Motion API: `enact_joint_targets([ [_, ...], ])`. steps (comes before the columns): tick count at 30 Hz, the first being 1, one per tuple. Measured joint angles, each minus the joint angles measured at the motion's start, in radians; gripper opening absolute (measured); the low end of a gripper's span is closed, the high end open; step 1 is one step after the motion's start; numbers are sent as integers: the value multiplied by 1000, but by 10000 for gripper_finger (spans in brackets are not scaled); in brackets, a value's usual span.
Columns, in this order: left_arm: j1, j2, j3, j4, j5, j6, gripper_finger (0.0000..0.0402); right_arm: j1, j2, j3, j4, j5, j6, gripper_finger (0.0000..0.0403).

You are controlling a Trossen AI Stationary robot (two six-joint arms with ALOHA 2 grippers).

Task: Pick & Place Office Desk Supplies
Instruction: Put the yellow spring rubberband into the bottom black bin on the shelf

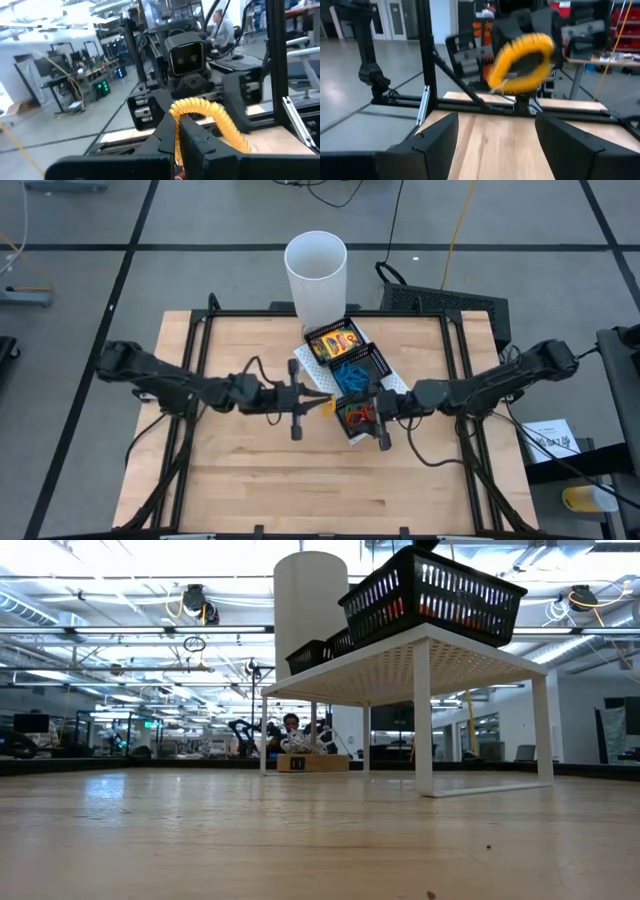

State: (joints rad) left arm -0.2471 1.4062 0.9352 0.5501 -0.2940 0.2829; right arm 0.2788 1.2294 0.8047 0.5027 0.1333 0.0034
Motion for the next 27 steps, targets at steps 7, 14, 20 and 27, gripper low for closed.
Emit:
enact_joint_targets([
  [7,47,99,0,150,102,10,6,-18,65,0,147,-2,1,253],
  [14,64,113,0,164,103,4,9,-37,97,0,206,-4,20,253],
  [20,75,113,2,165,104,6,13,-40,97,0,234,-5,65,253],
  [27,78,114,2,177,218,75,6,-38,97,0,241,7,65,253],
])
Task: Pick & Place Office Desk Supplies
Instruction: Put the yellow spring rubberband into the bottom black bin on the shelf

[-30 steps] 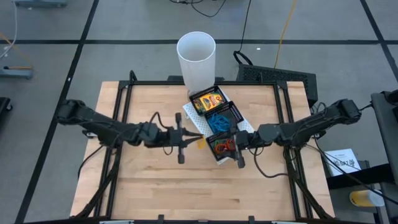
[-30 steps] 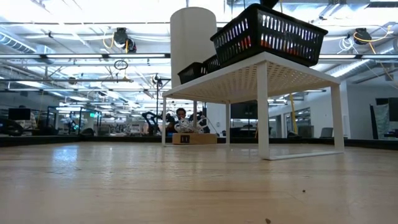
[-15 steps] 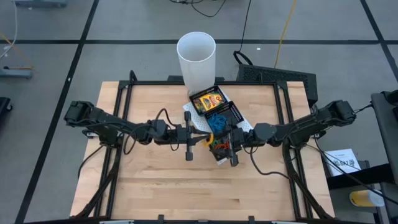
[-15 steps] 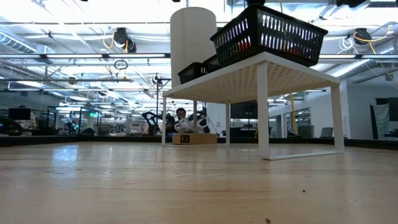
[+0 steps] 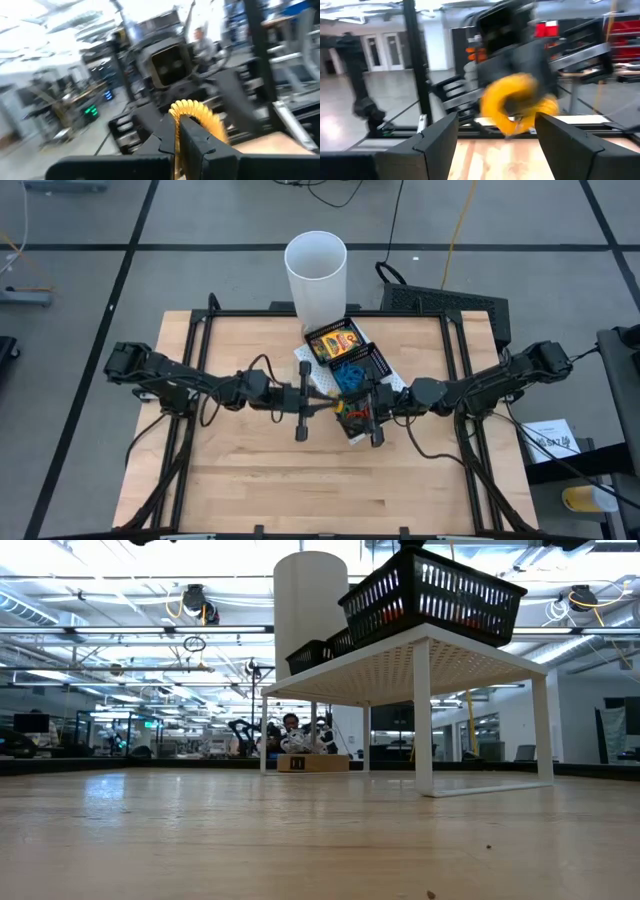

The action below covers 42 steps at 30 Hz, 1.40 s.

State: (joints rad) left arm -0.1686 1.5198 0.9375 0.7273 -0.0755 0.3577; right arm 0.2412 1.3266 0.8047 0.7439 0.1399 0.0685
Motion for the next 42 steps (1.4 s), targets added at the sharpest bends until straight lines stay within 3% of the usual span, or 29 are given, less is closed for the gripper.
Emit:
enact_joint_targets([
  [3,-14,2,-1,15,24,9,14,-4,-2,1,3,30,-3,253],
  [20,-23,2,-2,40,-97,67,12,-4,32,2,23,-11,31,253],
  [29,-15,1,-2,39,-102,58,18,-4,66,2,83,-12,38,246],
  [34,-15,1,-2,36,-101,58,6,-4,66,2,87,-12,24,192],
  [42,-15,1,-2,33,-104,48,16,-4,67,2,93,-14,14,47],
])
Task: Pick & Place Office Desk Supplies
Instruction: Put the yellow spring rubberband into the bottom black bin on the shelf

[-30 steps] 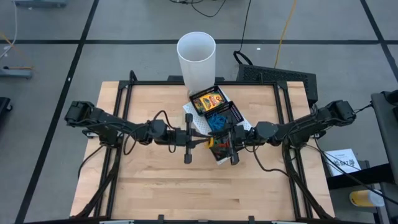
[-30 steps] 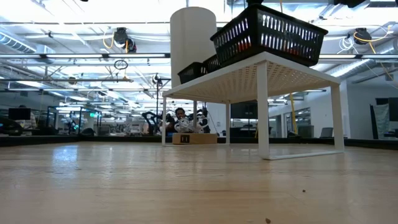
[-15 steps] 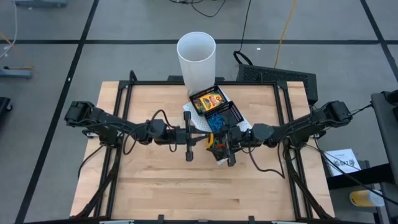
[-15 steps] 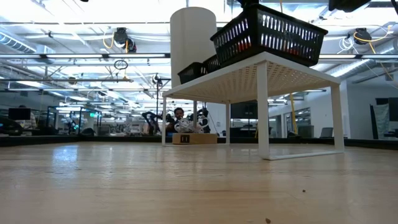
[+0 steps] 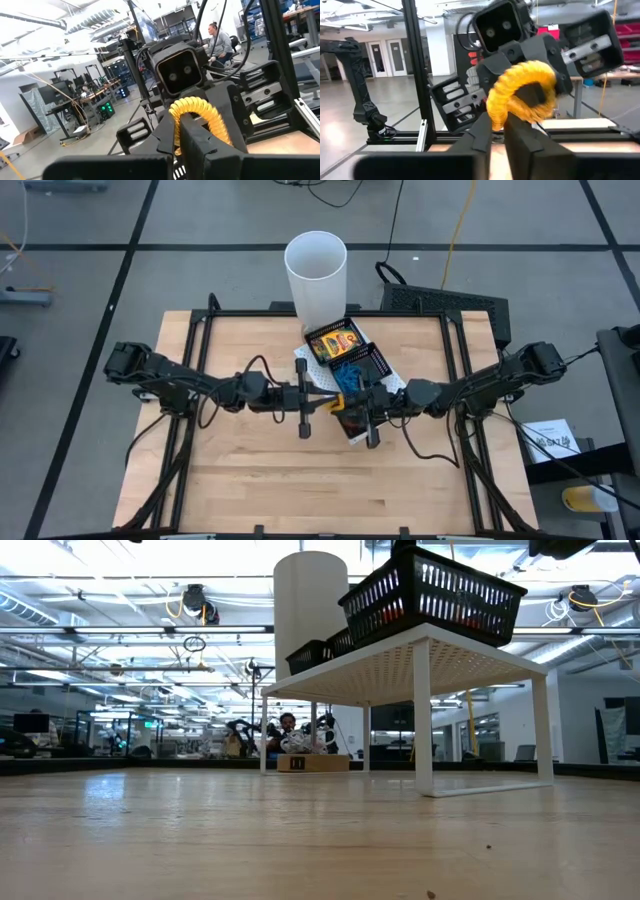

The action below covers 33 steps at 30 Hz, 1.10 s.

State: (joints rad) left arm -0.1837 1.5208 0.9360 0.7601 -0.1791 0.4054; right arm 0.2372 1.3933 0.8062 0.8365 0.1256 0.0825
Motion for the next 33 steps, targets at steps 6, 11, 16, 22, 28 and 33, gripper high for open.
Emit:
enact_joint_targets([
  [6,0,0,0,-3,-2,-23,9,3,0,0,15,0,-41,13],
  [11,-2,0,0,-10,-1,-24,31,5,0,0,15,0,-46,4],
  [16,-2,0,0,-10,0,-58,35,5,0,0,14,0,-46,3],
  [22,-6,0,0,-11,-37,-97,38,6,0,0,13,0,-46,1],
  [28,-53,0,0,-51,-218,-16,100,6,0,0,9,0,-46,1],
  [33,-93,-44,0,-34,-373,-34,182,6,-18,-1,-30,4,-71,1],
])
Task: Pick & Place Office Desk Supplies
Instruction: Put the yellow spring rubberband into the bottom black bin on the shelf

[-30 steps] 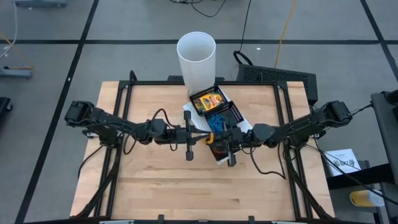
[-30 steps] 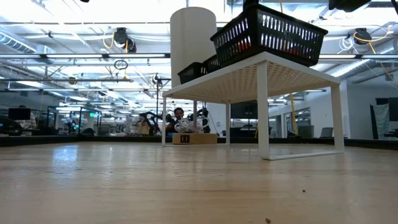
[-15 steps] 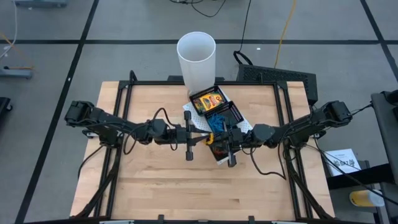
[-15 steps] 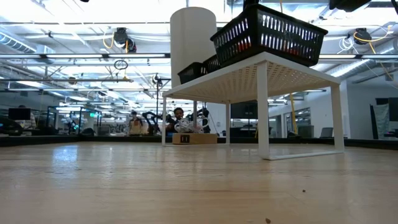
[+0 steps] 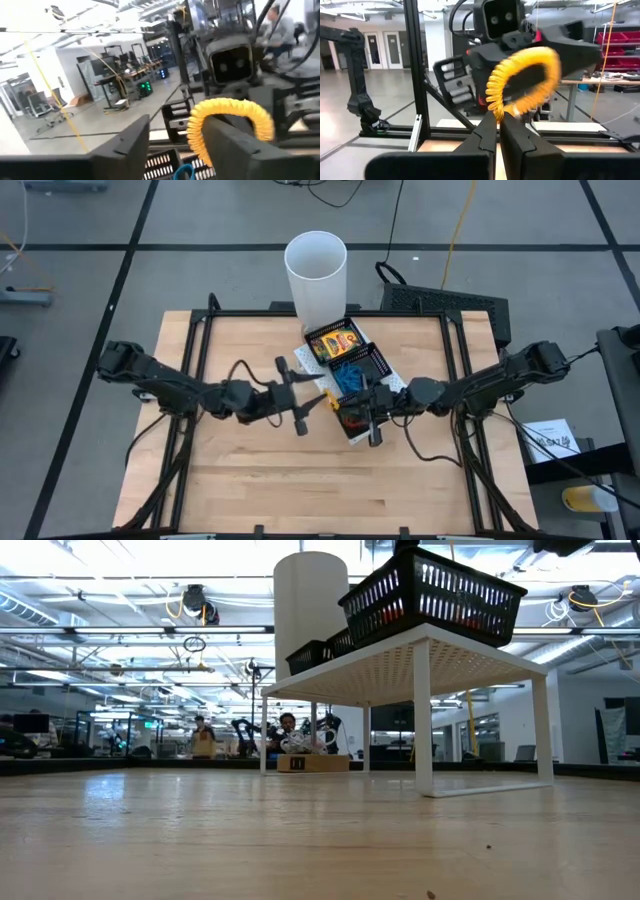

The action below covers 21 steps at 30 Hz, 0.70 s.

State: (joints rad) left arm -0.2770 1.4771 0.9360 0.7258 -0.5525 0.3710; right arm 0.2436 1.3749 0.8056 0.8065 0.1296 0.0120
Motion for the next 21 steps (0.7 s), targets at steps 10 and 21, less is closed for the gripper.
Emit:
enact_joint_targets([
  [10,-58,-134,1,-171,19,-143,260,1,-168,0,-249,2,1,0],
  [21,-147,-177,0,-323,-149,-174,269,23,-366,0,-683,1,128,0],
])
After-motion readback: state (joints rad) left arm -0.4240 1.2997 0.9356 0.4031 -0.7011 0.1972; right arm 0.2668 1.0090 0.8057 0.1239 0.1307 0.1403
